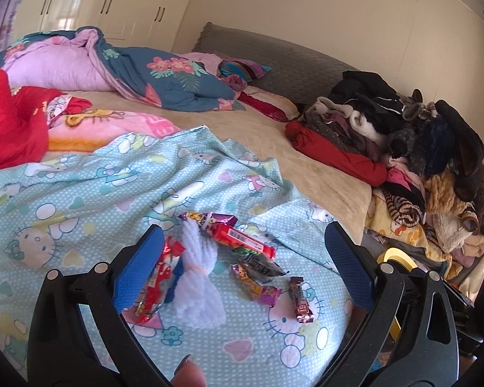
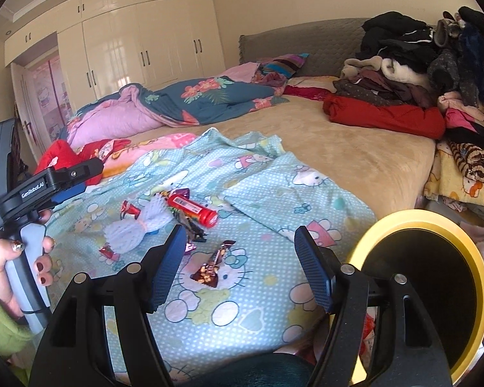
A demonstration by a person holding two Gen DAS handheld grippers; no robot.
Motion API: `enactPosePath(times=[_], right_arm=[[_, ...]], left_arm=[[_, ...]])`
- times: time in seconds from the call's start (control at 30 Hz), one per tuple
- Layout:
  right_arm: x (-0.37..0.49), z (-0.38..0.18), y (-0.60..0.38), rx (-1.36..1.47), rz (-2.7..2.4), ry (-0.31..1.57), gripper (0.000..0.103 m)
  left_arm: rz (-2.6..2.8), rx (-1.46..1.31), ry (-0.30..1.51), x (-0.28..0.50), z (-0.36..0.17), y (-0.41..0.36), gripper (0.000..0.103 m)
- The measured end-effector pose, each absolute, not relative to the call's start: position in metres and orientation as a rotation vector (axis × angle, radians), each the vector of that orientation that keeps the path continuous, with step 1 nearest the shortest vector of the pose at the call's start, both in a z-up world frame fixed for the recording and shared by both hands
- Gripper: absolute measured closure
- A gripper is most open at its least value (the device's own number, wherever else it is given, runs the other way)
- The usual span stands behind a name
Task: Collect trash
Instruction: 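Move both open tools back toward the remaining candies on the bed, then grasp the white foam mesh sleeve with the left tool while the right tool grasps a green-silver wrapper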
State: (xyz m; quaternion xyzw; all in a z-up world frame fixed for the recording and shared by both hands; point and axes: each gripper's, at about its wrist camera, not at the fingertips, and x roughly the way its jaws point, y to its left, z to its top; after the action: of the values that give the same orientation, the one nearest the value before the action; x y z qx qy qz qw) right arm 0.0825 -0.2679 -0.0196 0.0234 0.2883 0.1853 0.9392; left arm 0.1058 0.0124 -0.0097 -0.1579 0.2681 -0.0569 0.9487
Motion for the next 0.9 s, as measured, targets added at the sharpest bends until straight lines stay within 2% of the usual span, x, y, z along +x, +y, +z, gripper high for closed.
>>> enactPosePath(times=[0.53,0.77,0.9], right_arm=[[0.113,-0.031,-0.222,-0.021,0.474,0.656,0.036],[0.136,-0.044,-0.21,-0.032,0.49,0.702,0.037],[0.149,-0.051,-0.203,-0.03,0.51,0.731,0.043]], left_arm=[[-0.087,-0.357,0.577,0.099,-0.02,0.047,0.012],[-0.094,-0.382,0.625,0.101,-0.035,0.057,0.025],[-0.117,-0.382,0.66,0.104,-0.045,0.056,0.033]])
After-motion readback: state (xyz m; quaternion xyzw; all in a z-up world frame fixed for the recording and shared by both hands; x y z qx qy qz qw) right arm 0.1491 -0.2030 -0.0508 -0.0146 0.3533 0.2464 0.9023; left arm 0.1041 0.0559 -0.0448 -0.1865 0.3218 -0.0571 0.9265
